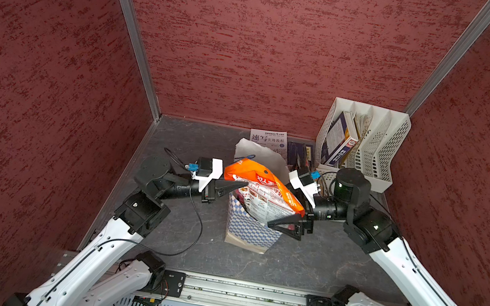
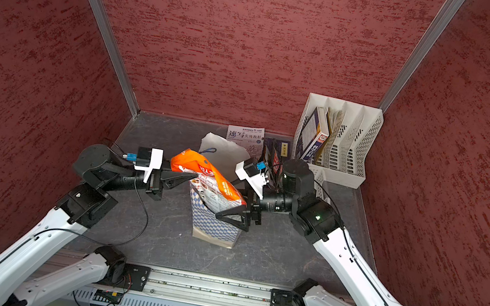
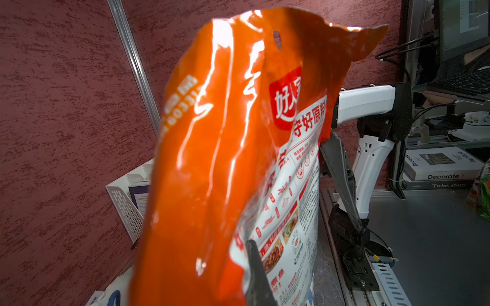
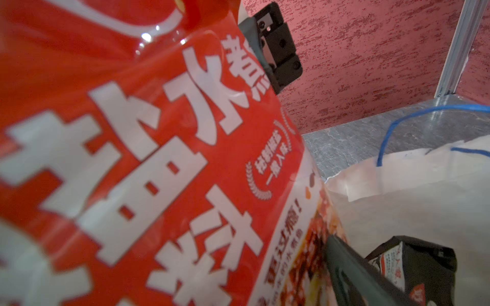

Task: Place the condiment packets inside the bag
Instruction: Place the paper bag at the center of the board.

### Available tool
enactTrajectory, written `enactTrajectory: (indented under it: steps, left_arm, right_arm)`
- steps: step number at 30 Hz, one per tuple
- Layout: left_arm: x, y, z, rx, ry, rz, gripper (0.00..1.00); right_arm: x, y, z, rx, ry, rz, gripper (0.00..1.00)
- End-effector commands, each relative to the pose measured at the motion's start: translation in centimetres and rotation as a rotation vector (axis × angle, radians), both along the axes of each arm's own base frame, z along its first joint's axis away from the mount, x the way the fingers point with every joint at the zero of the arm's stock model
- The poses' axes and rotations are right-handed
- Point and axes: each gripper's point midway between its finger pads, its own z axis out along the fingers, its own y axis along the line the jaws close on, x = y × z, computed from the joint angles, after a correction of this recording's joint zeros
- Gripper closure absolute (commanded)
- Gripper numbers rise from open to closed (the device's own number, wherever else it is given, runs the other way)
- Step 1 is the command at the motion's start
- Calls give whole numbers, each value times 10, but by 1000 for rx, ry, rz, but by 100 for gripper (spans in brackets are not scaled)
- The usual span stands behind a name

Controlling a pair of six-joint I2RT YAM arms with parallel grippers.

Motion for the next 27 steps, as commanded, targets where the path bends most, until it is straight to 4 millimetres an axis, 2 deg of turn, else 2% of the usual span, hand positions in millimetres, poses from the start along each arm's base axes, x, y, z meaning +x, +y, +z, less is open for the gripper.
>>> enactTrajectory:
  steps: [1, 8, 13, 19, 25, 27]
  left_arm:
    - [111, 77, -14, -30, 132, 681, 100]
    - [135, 105, -25, -51, 210, 832, 100]
    - [143, 120, -24, -90, 234, 876, 100]
    - [149, 126, -29, -98, 262, 884, 100]
    - [150, 127, -32, -95, 267, 886, 100]
    - [151, 127, -33, -95, 269, 883, 100]
  right_arm:
    - [-109, -56, 70, 213, -232, 340, 1]
    - [-109, -62, 62, 154, -240, 240, 2]
    - [-108, -68, 52, 102, -245, 180, 1]
    - [-123, -77, 63, 158, -309, 208, 1]
    - [-115, -69, 56, 137, -263, 233, 1]
    - [-117, -67, 63, 175, -266, 273, 1]
